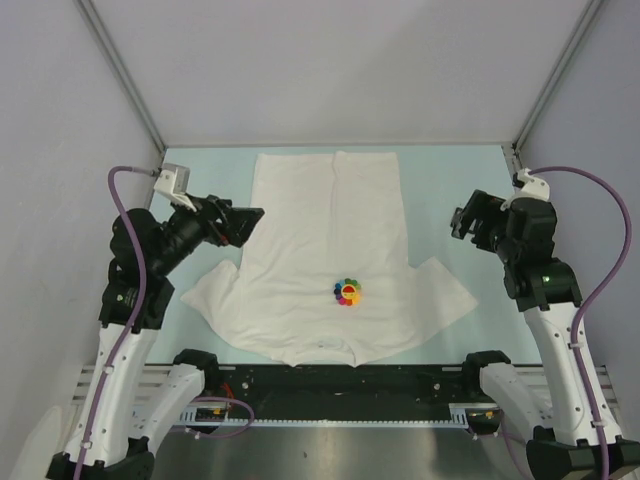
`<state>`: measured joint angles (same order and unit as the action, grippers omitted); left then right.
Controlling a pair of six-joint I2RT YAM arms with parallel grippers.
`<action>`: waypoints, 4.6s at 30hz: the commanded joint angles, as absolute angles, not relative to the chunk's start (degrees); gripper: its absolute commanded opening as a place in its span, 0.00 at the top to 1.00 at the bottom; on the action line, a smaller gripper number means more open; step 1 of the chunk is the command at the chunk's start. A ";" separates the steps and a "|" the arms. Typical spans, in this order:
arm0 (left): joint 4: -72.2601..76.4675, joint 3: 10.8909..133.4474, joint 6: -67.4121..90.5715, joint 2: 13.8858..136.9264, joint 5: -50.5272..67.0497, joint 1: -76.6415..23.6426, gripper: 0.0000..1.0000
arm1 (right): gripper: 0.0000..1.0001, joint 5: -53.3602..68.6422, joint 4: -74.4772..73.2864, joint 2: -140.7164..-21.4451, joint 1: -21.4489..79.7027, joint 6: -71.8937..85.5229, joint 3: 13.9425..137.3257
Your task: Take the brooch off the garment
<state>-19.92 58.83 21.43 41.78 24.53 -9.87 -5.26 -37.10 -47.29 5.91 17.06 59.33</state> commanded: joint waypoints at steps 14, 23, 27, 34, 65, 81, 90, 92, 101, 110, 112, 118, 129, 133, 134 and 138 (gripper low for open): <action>-14.26 51.54 31.08 51.50 39.16 -10.02 0.10 | 0.00 -18.80 -38.24 -58.09 32.56 21.62 61.00; -1.33 37.02 37.43 59.85 31.30 -29.60 0.20 | 0.00 -14.33 -21.02 -67.58 50.97 29.43 50.54; 5.09 34.28 38.94 63.54 27.09 -35.40 0.22 | 0.00 -14.77 -18.99 -70.49 54.22 31.28 48.78; 7.91 34.72 38.76 71.18 25.05 -39.11 0.26 | 0.03 -13.71 -16.00 -68.73 54.14 34.01 45.18; 11.25 39.73 36.38 89.82 20.22 -41.75 0.41 | 0.61 -3.61 -2.64 -74.70 45.88 37.00 36.56; 18.72 38.85 39.90 93.61 23.38 -41.75 0.55 | 0.73 -5.01 3.34 -83.67 47.63 39.02 37.44; 23.29 38.14 43.59 93.52 26.54 -42.45 0.65 | 0.73 -7.29 2.55 -84.73 48.16 37.62 37.44; 23.38 38.32 43.68 93.34 26.54 -43.15 0.65 | 0.73 -7.90 1.85 -84.20 48.16 37.53 37.44; 23.12 38.41 44.30 91.58 26.28 -44.38 0.60 | 0.66 -8.44 -2.72 -80.86 48.43 38.67 37.18; 24.34 36.83 44.12 89.74 26.99 -44.38 0.51 | 0.43 -11.33 -7.20 -71.39 49.40 43.68 35.86; 24.35 35.69 43.86 88.34 26.46 -44.38 0.48 | 0.34 -12.73 -8.26 -69.62 49.13 45.25 35.95; 19.35 33.14 41.31 80.08 20.93 -44.30 0.34 | 0.23 -17.65 -10.01 -70.39 52.19 48.16 38.83; 11.69 22.52 41.83 60.39 10.29 -38.50 0.34 | 0.25 -33.04 -24.76 -87.96 61.25 47.82 56.85; 10.11 20.31 42.01 59.24 10.19 -35.77 0.34 | 0.25 -35.42 -27.77 -93.42 62.84 46.15 61.87; 10.46 19.78 42.45 59.33 10.37 -35.60 0.34 | 0.26 -35.42 -28.03 -95.69 63.10 45.88 62.92; 11.95 16.80 43.77 59.59 10.63 -34.81 0.34 | 0.28 -36.82 -31.19 -101.58 64.60 45.26 68.01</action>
<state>10.94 18.98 42.11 59.99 11.46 -35.53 -31.64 -26.15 -96.86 63.42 46.15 62.89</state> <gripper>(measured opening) 0.662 0.736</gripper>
